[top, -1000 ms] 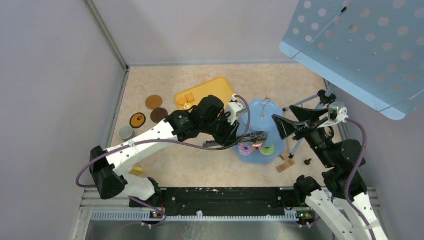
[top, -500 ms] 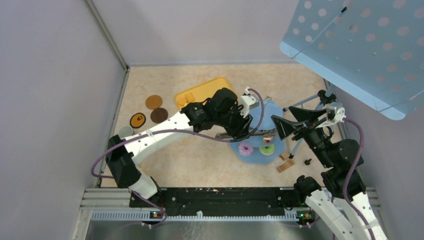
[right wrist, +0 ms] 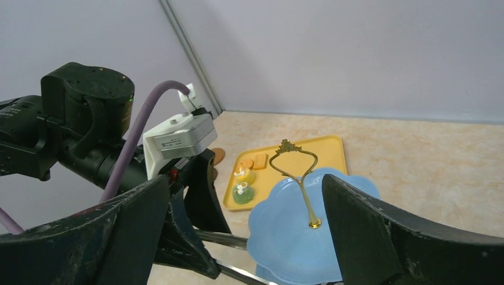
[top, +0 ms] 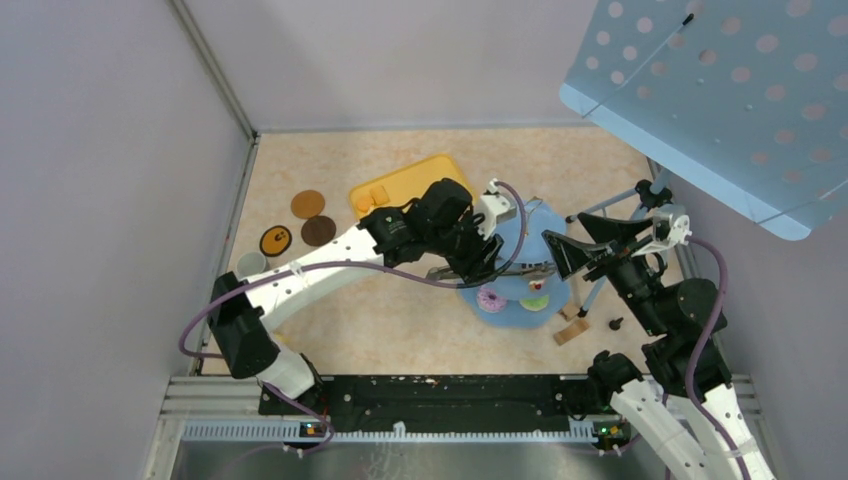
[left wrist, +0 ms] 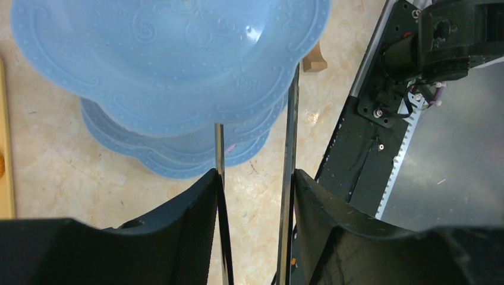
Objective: Serve the afternoon tea
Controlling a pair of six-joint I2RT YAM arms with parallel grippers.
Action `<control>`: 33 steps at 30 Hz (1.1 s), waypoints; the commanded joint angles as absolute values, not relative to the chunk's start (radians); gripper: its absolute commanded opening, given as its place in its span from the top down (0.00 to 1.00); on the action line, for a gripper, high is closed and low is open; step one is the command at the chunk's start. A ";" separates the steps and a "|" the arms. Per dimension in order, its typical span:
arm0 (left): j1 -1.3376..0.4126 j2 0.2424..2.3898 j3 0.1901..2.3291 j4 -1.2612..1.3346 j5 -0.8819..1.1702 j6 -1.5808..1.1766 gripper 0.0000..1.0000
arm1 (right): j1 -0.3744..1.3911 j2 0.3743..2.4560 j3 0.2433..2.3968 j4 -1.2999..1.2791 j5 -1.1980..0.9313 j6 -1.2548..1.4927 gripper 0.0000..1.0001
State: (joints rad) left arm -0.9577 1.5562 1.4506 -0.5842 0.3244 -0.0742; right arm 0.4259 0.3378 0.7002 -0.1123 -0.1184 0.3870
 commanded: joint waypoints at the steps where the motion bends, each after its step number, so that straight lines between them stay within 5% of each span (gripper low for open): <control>1: -0.962 1.436 1.406 -0.578 0.328 -0.055 0.47 | 0.417 0.337 0.706 -0.068 -0.120 0.391 0.03; 12: -0.962 1.194 1.226 -0.660 0.316 -0.089 0.48 | 0.418 0.353 0.695 -0.040 -0.140 0.402 0.03; 18: -0.945 1.117 1.140 -0.805 0.118 -0.119 0.48 | 0.419 0.345 0.691 -0.044 -0.142 0.397 0.03; 28: -0.546 1.167 1.203 -0.797 0.011 -0.113 0.50 | 0.418 0.347 0.690 -0.044 -0.146 0.381 0.03; 33: -0.476 1.300 1.254 -0.760 -0.205 -0.252 0.45 | 0.418 0.341 0.705 -0.058 -0.146 0.383 0.03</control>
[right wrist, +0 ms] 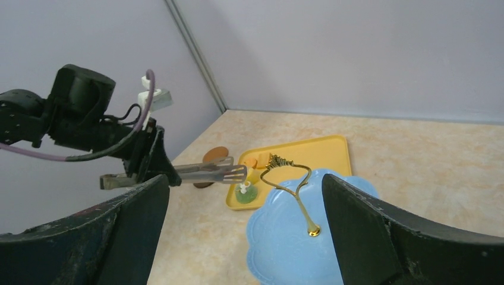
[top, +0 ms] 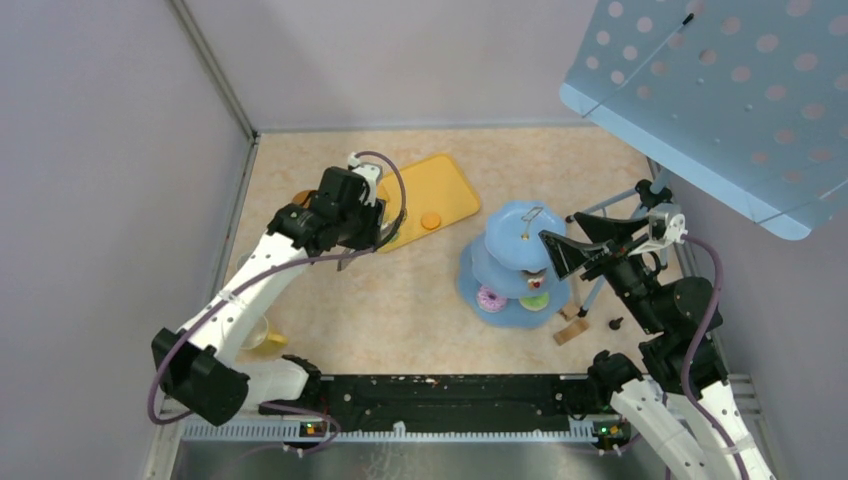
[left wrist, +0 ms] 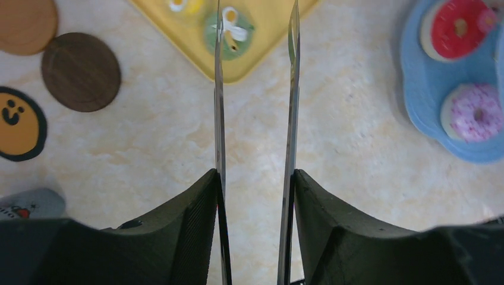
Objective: Serve the afternoon tea
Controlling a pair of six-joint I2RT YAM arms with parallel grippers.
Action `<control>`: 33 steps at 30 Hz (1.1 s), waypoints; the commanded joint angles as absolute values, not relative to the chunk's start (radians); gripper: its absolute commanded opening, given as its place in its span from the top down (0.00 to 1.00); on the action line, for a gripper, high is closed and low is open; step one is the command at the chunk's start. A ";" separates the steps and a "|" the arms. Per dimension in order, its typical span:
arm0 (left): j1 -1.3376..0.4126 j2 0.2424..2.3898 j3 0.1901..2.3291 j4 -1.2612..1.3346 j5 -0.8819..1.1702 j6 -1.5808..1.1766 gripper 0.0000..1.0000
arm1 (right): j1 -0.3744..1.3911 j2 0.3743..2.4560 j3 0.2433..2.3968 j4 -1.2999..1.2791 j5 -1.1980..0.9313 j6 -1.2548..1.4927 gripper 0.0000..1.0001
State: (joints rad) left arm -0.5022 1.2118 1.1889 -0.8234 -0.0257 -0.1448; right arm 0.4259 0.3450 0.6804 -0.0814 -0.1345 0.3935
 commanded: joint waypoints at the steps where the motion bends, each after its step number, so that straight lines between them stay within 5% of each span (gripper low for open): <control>1: -0.473 1.326 1.261 -0.757 -0.249 -0.263 0.45 | 0.417 0.338 0.709 -0.062 -0.145 0.383 0.03; 33: -0.393 1.528 1.304 -0.640 -0.149 -0.300 0.38 | 0.417 0.332 0.720 -0.072 -0.145 0.392 0.03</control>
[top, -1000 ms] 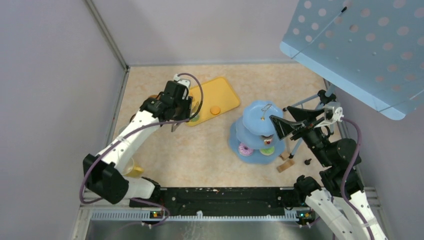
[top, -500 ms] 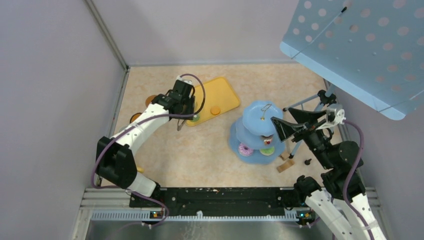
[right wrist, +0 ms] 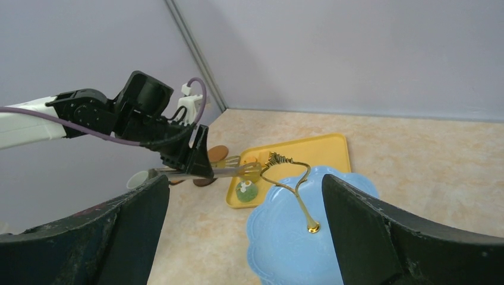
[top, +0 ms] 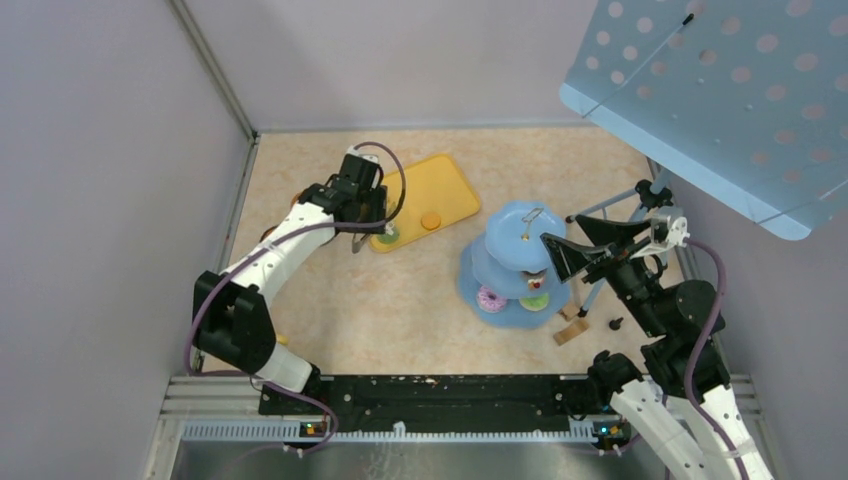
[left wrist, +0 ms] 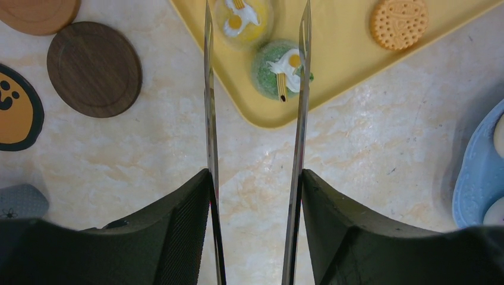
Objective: Serve the afternoon tea
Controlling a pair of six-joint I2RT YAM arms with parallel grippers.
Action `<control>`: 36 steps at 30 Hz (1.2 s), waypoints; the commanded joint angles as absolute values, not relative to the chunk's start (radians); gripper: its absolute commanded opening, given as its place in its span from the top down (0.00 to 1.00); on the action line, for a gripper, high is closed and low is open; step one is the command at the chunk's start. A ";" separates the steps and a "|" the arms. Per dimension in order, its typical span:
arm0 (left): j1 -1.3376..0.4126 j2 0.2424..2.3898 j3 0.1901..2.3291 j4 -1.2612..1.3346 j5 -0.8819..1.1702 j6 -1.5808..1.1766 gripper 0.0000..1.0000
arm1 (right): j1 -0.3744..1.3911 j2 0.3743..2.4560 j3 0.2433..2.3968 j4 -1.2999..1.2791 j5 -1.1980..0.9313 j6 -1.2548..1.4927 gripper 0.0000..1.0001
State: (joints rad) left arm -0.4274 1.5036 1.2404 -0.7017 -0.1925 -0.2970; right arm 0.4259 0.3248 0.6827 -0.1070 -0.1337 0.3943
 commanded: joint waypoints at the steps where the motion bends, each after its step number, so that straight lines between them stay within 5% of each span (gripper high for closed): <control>1: -0.389 1.538 1.311 -0.635 -0.149 -0.299 0.38 | 0.418 0.331 0.721 -0.073 -0.144 0.392 0.03; 18: -0.380 1.597 1.246 -0.599 -0.169 -0.300 0.53 | 0.418 0.316 0.727 -0.088 -0.138 0.392 0.03; 36: -0.380 1.572 1.200 -0.599 -0.141 -0.316 0.43 | 0.417 0.295 0.710 -0.082 -0.145 0.421 0.03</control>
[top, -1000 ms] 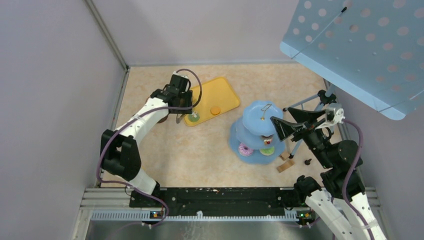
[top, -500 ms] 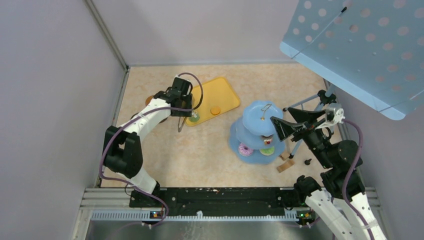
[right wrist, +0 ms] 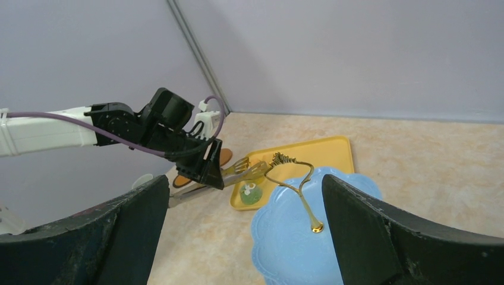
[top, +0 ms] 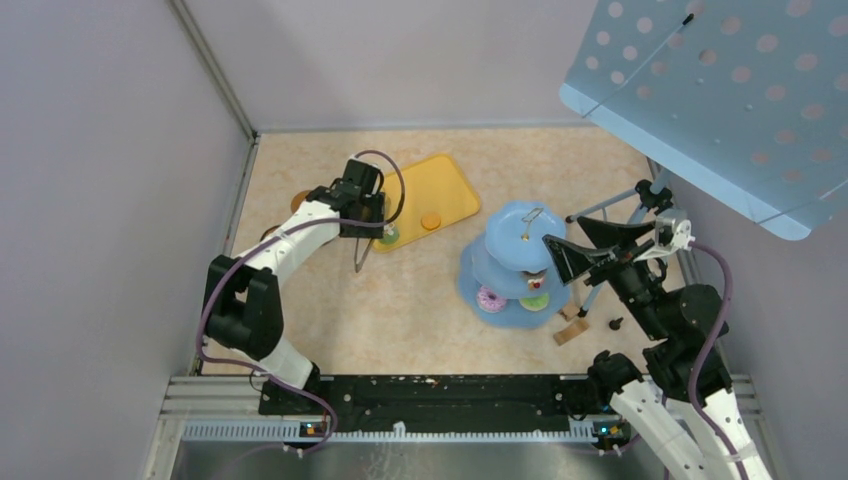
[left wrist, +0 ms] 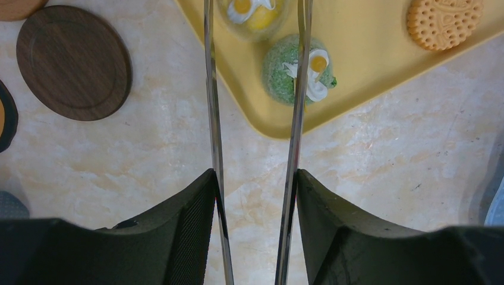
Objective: Serve the afternoon tea
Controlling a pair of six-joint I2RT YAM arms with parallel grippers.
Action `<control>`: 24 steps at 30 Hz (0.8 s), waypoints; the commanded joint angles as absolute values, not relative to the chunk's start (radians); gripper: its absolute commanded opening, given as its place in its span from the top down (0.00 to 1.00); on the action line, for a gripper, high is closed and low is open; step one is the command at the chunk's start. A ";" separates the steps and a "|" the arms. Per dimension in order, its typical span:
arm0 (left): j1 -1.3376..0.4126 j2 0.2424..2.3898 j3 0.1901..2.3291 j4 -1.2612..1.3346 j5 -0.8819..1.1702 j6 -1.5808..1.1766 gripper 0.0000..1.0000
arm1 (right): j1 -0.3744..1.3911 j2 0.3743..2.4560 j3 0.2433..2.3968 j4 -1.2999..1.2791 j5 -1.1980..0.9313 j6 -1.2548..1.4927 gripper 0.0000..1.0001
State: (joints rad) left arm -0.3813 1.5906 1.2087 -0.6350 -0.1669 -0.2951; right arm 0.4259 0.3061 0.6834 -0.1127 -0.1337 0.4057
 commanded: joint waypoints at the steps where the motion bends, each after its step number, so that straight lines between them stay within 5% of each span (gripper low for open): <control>1: -0.380 1.575 1.201 -0.599 -0.136 -0.316 0.43 | 0.417 0.295 0.712 -0.084 -0.144 0.421 0.03; 16: -0.381 1.576 1.317 -0.627 -0.143 -0.253 0.75 | 0.418 0.292 0.713 -0.084 -0.138 0.429 0.03; 24: -0.383 1.528 1.421 -0.690 -0.098 -0.242 0.77 | 0.418 0.295 0.718 -0.087 -0.130 0.424 0.03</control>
